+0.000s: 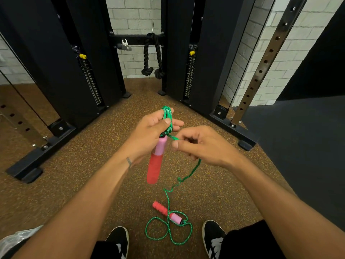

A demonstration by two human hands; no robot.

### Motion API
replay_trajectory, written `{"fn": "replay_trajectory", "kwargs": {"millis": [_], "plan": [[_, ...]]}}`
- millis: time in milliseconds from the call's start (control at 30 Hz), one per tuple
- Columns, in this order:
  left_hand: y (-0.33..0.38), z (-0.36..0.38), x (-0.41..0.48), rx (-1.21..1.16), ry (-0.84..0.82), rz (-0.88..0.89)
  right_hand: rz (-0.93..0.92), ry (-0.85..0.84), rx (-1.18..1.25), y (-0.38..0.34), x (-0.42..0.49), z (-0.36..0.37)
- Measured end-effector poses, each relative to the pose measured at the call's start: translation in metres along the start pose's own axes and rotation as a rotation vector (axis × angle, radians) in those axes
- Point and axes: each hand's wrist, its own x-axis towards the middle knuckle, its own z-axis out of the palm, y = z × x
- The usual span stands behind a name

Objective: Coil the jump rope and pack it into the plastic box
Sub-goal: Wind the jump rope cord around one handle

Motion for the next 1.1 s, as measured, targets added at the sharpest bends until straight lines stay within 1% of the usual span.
{"fn": "replay_trajectory", "kwargs": {"millis": [100, 167, 233, 300, 367, 433, 500, 667, 767, 833, 967, 1100], "plan": [[-0.002, 0.002, -0.001, 0.024, -0.077, -0.031, -0.072, 0.116, 0.002, 0.003, 0.002, -0.002], [-0.006, 0.004, -0.001, 0.021, -0.104, -0.055, -0.095, 0.189, 0.046, 0.004, 0.003, -0.006], [-0.009, 0.005, -0.002, -0.058, -0.126, -0.107, -0.104, 0.227, 0.107, 0.006, 0.004, -0.012], [-0.008, 0.007, -0.003, -0.11, -0.218, -0.109, -0.125, 0.266, 0.053, 0.008, 0.006, -0.018], [-0.005, 0.007, -0.006, -0.059, -0.35, -0.076, -0.132, 0.301, 0.021, 0.013, 0.009, -0.021], [-0.003, 0.006, -0.008, -0.014, -0.437, -0.05, -0.127, 0.303, 0.056, 0.014, 0.011, -0.023], [-0.004, 0.005, -0.008, 0.012, -0.482, -0.036, -0.109, 0.28, 0.112, 0.016, 0.012, -0.022], [-0.003, 0.006, -0.006, 0.058, -0.496, 0.012, -0.068, 0.251, 0.222, 0.013, 0.011, -0.024], [-0.003, 0.008, -0.007, -0.053, -0.457, -0.007, 0.005, 0.288, 0.26, 0.016, 0.012, -0.025], [-0.002, 0.009, -0.007, -0.11, -0.438, -0.007, 0.022, 0.31, 0.283, 0.018, 0.014, -0.024], [-0.001, 0.007, -0.005, -0.139, -0.459, 0.004, 0.044, 0.327, 0.357, 0.02, 0.015, -0.022], [-0.003, 0.007, -0.008, -0.12, -0.442, 0.016, 0.124, 0.203, 0.402, 0.024, 0.015, -0.017]]}}
